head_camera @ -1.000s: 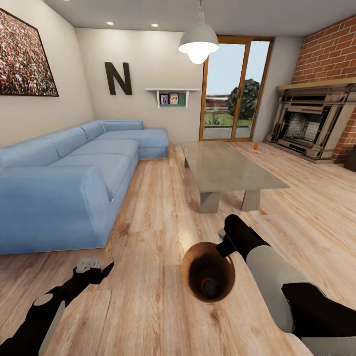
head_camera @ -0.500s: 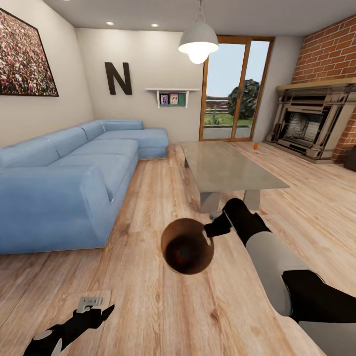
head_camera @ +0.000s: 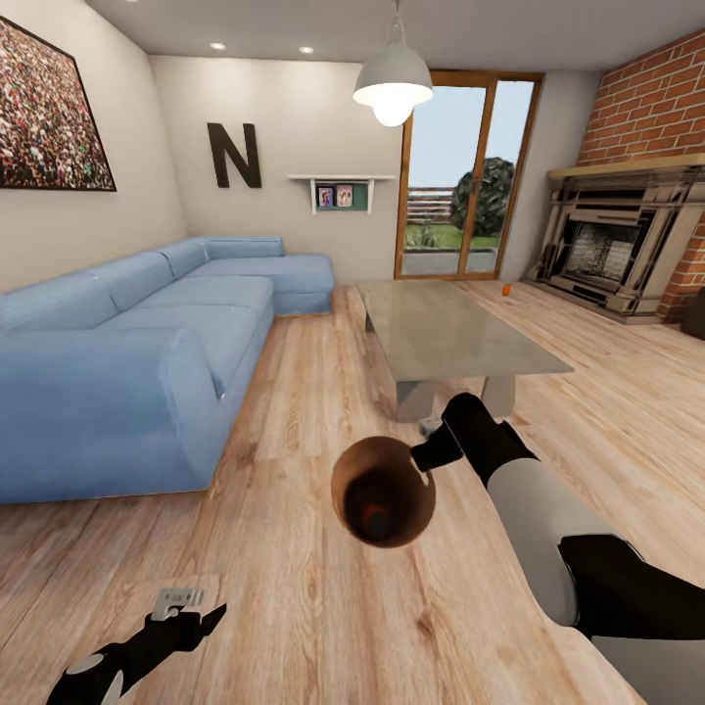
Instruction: Put the three can of soda from the living room inside the tash can in the kitchen.
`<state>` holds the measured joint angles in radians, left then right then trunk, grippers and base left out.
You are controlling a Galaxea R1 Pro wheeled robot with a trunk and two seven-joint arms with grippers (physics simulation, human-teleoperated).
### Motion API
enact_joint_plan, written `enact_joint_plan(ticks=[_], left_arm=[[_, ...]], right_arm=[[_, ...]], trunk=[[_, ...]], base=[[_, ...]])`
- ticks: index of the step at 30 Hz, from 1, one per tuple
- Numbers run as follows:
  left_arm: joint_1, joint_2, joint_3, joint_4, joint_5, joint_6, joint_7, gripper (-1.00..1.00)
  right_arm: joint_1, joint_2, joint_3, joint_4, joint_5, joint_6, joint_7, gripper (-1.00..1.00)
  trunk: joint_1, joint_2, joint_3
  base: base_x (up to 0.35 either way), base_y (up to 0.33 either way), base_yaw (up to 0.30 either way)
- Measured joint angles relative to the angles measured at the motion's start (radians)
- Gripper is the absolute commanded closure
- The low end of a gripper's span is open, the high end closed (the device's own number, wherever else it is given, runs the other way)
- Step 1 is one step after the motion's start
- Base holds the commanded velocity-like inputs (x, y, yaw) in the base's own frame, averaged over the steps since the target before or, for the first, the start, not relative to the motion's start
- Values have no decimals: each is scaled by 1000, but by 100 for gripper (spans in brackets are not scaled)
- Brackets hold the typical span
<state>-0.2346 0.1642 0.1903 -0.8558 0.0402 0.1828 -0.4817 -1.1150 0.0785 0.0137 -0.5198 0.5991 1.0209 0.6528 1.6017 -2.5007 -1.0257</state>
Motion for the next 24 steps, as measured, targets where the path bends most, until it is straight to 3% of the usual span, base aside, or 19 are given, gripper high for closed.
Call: enact_joint_plan(ticks=[3,8,13,17,21,24], left_arm=[[0,0,0,2,0,0,0,-100],[0,0,0,5,0,0,0,-100],[0,0,0,9,1,0,-1,-100],[0,0,0,10,2,0,-1,-100],[0,0,0,10,3,0,-2,-100],[0,0,0,11,2,0,-2,-100]], right_arm=[[0,-3,-5,0,-45,16,2,100],[-1,-7,-9,0,-11,15,-10,100],[-2,-23,-21,-1,-46,25,-12,100],[-1,-27,-19,-1,-11,16,-15,100],[-1,-28,-21,-1,-39,23,-12,100],[-1,-28,-20,-2,-29,21,-14,100]], trunk=[[0,0,0],[0,0,1],[0,0,6],[0,0,10],[0,0,14],[0,0,18]], base=[[0,0,0],[0,0,-54],[0,0,-177],[0,0,-201],[0,0,-203],[0,0,-204]])
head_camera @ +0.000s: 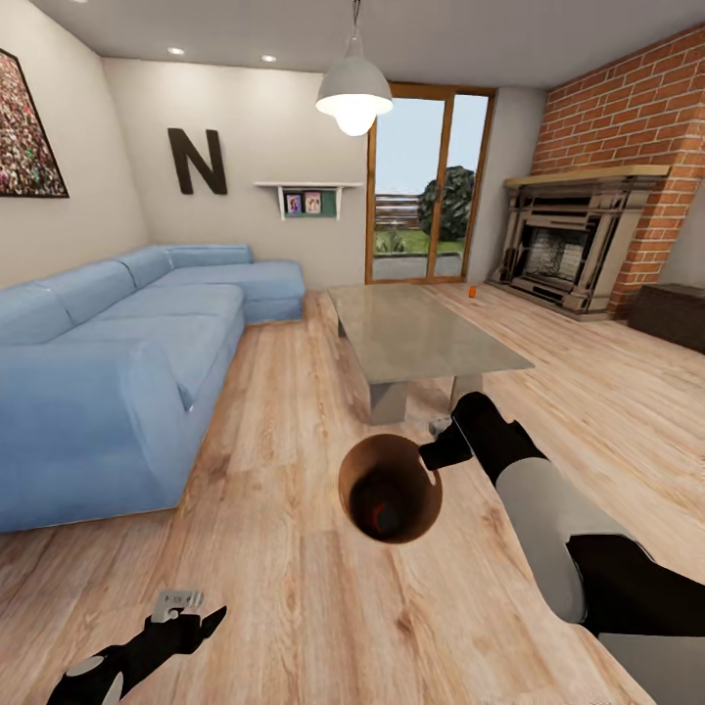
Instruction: Put the three can of soda from the living room inside the tash can in the kitchen.
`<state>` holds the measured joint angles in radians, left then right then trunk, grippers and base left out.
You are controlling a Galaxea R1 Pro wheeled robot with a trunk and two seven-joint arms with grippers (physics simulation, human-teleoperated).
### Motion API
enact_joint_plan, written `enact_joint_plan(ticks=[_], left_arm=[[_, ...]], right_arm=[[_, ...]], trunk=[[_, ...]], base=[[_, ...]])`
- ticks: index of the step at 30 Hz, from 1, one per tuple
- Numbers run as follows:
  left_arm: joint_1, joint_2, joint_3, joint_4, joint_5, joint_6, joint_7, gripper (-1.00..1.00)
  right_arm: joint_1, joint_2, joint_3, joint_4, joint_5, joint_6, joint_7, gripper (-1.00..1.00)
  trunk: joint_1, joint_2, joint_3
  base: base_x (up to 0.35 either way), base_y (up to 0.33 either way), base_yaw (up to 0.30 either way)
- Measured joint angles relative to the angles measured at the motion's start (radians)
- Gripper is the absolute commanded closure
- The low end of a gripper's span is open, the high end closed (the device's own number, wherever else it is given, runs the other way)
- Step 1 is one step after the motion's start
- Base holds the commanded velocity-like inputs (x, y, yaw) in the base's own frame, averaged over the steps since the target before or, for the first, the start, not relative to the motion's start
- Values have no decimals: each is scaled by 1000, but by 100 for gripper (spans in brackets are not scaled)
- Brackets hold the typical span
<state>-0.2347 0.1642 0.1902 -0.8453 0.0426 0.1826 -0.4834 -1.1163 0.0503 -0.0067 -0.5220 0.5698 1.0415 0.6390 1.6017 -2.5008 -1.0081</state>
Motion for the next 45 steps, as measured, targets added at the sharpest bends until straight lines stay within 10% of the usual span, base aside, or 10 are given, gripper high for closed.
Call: enact_joint_plan(ticks=[9,15,20,23,30,45], left_arm=[[-25,11,1,-10,11,43,-51,-100],[-302,115,9,-7,23,365,-133,-100],[-389,138,10,1,65,452,-159,-100],[-399,141,9,19,81,493,-163,-100],[-402,163,6,26,90,567,-156,-100],[-402,169,5,34,86,572,-141,-100]], right_arm=[[0,-15,0,-2,0,0,1,100],[17,-63,1,-111,-34,5,20,100],[31,-132,11,-138,27,-8,155,100],[33,-162,11,-142,-21,5,196,100],[35,-250,12,-142,21,-12,312,100],[75,-260,15,-139,5,-1,335,100]], trunk=[[0,0,10],[0,0,17],[0,0,21],[0,0,22],[0,0,22],[-42,74,67]], base=[[13,0,-204],[94,0,-203],[127,0,-155],[203,0,-42],[174,0,-7],[11,0,0]])
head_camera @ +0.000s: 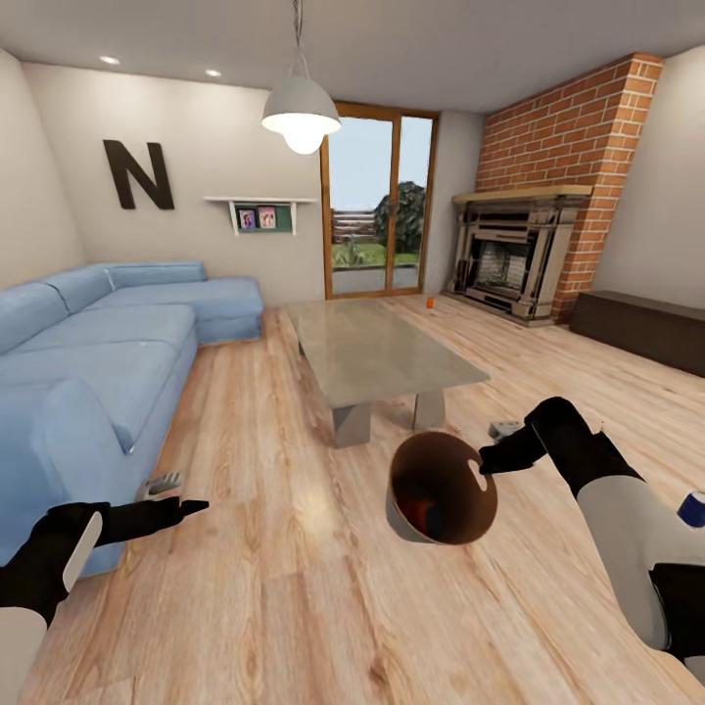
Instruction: Put the three can of soda from the living room inside the tash can in the kitchen.
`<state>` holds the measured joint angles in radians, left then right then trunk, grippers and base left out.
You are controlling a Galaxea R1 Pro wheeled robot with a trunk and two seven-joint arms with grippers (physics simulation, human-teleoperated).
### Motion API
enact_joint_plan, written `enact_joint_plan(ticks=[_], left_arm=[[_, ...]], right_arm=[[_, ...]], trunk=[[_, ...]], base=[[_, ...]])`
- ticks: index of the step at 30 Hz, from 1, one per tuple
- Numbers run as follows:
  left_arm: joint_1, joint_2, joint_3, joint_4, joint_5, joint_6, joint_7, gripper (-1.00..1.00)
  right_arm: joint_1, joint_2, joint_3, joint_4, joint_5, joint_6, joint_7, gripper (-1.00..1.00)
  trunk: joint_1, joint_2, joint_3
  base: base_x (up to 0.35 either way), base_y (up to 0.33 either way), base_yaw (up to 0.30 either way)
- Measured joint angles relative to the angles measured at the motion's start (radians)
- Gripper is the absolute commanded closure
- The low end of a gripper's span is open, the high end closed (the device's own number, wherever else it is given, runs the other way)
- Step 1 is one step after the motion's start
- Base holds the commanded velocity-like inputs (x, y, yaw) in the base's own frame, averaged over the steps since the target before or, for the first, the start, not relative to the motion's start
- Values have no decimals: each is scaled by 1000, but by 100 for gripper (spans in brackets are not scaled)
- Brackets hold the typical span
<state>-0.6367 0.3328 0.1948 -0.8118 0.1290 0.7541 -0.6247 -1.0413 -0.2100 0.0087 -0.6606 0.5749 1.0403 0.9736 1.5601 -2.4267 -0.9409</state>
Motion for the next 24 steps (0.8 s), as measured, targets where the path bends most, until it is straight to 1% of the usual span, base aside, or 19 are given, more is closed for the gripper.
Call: enact_joint_plan(ticks=[2,6,10,15,19,22,23,24], left_arm=[[0,0,0,-1,0,0,0,-100],[0,0,0,-2,0,0,0,-100],[0,0,-1,-7,0,1,-1,-100],[0,-3,-1,-8,0,1,-1,-100],[1,-5,-2,-10,0,-3,0,-100],[1,-7,-4,1,-3,-69,25,-100],[2,-7,-4,0,-4,-92,59,-100],[2,-7,-4,-2,-3,-101,80,-100]], right_arm=[[4,0,-1,-2,13,-11,-1,100],[7,0,-1,-2,-11,0,1,100],[8,0,-1,-2,1,-6,-1,100],[8,-2,-2,2,-6,-3,0,100],[8,-3,-1,7,-1,-5,0,100],[9,-10,0,11,-5,-3,0,100],[10,-15,0,12,-6,-2,0,100],[10,-17,1,14,-1,-5,-1,100]], trunk=[[-8,14,4],[-23,42,11],[-38,70,18],[-58,105,26],[-73,133,32],[-84,154,37],[-88,161,38],[-92,168,40]], base=[[0,0,0],[0,0,0],[0,0,0],[0,0,0],[0,0,0],[0,0,0],[0,0,0],[0,0,0]])
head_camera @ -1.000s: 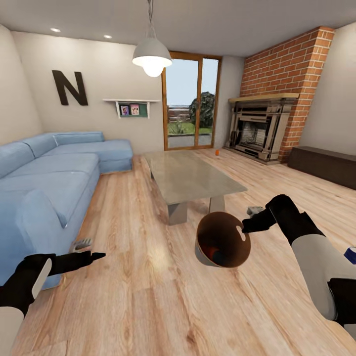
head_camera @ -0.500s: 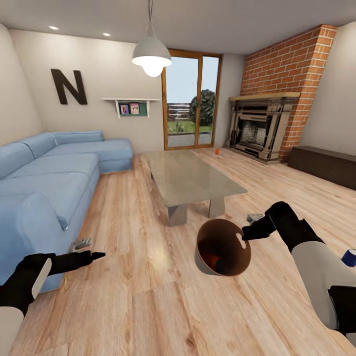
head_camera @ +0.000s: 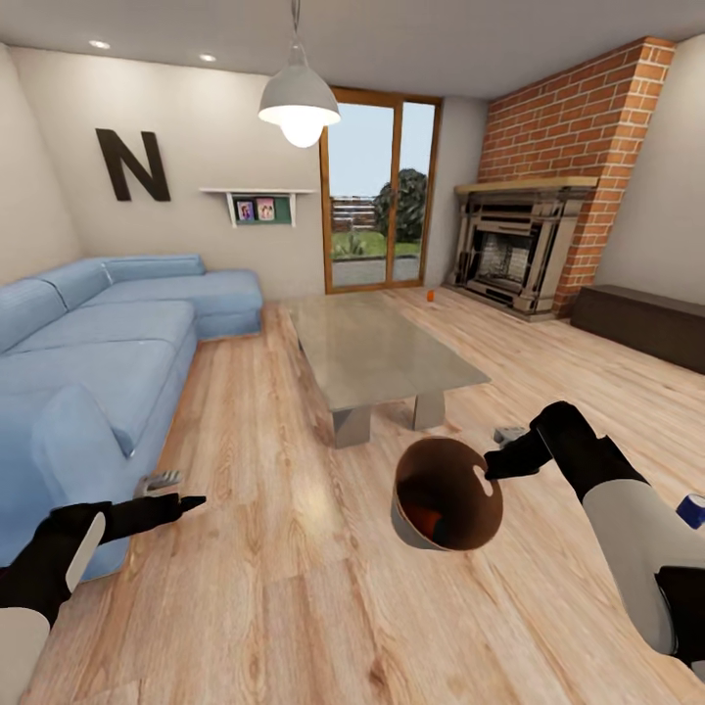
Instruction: Put the three can of soda from the living room inside the tash can in the kitchen.
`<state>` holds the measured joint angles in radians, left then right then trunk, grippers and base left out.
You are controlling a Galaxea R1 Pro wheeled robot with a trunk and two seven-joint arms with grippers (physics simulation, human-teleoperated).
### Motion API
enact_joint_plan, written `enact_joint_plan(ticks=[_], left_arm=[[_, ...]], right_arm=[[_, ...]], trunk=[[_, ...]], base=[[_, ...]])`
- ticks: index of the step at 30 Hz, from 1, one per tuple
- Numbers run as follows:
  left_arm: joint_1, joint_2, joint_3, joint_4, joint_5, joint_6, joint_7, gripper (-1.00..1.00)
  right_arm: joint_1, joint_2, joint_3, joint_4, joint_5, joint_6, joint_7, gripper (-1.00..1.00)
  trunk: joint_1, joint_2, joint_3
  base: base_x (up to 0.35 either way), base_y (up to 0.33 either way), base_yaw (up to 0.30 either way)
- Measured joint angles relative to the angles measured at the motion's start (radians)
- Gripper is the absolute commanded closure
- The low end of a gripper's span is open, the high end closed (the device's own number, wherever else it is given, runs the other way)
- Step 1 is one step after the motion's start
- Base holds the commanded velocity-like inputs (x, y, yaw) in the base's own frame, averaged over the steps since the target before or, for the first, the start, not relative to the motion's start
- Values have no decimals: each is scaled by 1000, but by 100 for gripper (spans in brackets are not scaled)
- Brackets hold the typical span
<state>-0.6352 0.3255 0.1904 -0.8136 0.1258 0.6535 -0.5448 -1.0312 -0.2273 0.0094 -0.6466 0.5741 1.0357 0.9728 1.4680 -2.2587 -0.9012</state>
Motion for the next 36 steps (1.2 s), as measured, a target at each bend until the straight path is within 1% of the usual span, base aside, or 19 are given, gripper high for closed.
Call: enact_joint_plan(ticks=[1,4,5,7,10,11,13,15,18,19,21,23,26,28,31,34,36], left_arm=[[1,0,-1,1,-1,-15,36,-100],[7,-1,-1,5,-2,-35,80,-100],[9,-1,-1,6,-2,-38,86,-100],[11,-1,-2,7,-2,-46,99,-100],[14,-1,-2,8,-2,-81,111,-100],[14,-1,-2,8,-2,-89,113,-100],[20,0,-2,8,-3,-123,122,-100],[41,-1,-3,8,-3,-150,142,-100],[87,-2,-3,8,-5,-205,195,-100],[94,-2,-3,8,-5,-215,205,-100],[111,-3,-3,11,-6,-237,225,-100],[121,-3,-4,17,-6,-248,233,-100],[137,-5,-5,54,-6,-304,244,-100],[138,-6,-5,72,-6,-323,245,-100],[140,-9,-5,99,-6,-355,246,-100],[141,-13,-19,109,-6,-367,247,-100],[141,-17,-36,112,-5,-370,248,-100]], right_arm=[[1,-4,1,18,-1,2,1,100],[3,-8,3,69,11,2,0,100],[4,-9,4,81,21,5,-1,100],[4,-8,0,94,56,1,0,100],[6,-9,1,107,121,-7,-2,100],[6,-9,1,109,130,-10,-3,100],[14,-9,-1,114,119,2,0,100],[26,-9,-3,115,109,8,1,100],[46,-10,-3,115,126,-1,-1,100],[51,-10,-2,115,130,1,-2,100],[70,-10,-4,114,122,2,-4,100],[84,-11,-4,115,119,4,-7,100],[119,-11,-6,114,124,5,-11,100],[130,-12,-8,113,131,-2,-13,100],[154,-13,-10,110,123,2,-16,100],[175,-14,-10,108,124,3,-19,100],[183,-12,-11,106,120,4,-40,100]], trunk=[[-4,7,2],[-15,28,6],[-19,35,8],[-27,49,11],[-38,70,16],[-42,77,17],[-50,91,20],[-57,105,23],[-69,126,28],[-73,133,30],[-80,147,33],[-88,161,36],[-100,182,41],[-107,196,44],[-119,217,48],[-130,238,53],[-138,252,56]], base=[[0,0,0],[0,0,0],[0,0,0],[0,0,0],[0,0,0],[0,0,0],[0,0,0],[0,0,0],[0,0,0],[0,0,0],[0,0,0],[0,0,0],[0,0,0],[0,0,0],[0,0,0],[0,0,0],[0,0,0]])
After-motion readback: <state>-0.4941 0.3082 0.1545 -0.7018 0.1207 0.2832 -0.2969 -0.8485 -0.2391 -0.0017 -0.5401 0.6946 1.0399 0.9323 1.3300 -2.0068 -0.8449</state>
